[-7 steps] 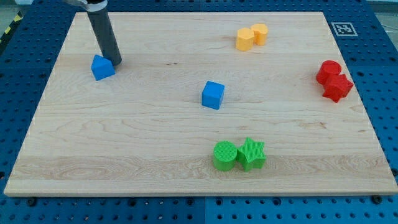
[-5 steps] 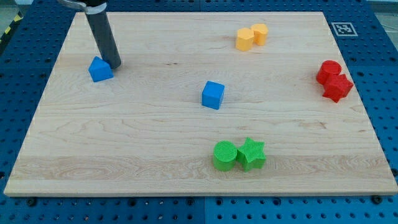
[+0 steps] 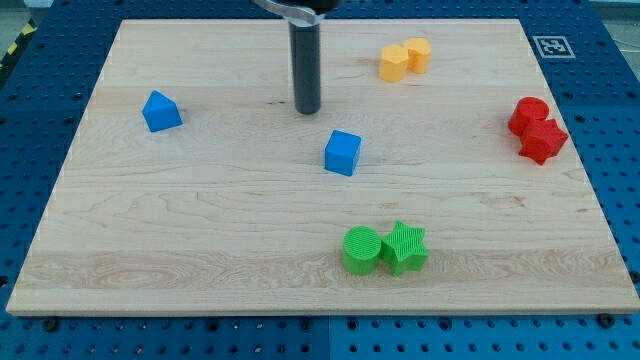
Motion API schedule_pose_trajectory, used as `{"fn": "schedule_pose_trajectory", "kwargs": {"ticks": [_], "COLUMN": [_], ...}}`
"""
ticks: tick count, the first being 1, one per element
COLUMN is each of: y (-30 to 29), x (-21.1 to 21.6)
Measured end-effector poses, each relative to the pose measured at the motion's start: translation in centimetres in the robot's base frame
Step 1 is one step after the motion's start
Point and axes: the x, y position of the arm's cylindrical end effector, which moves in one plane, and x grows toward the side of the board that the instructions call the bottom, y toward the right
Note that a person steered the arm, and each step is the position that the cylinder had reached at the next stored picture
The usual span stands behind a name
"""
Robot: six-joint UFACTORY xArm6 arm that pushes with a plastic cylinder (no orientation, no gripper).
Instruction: Drag the blue cube below the blue triangle
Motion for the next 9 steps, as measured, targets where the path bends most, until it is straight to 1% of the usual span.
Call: {"fn": "schedule_pose_trajectory", "kwargs": {"ticks": [5, 6, 7, 8, 9], "y": [0.5, 1.8, 4.6, 5.0, 5.0], "x": [0.0, 0.0, 0.1, 1.0, 3.5]}}
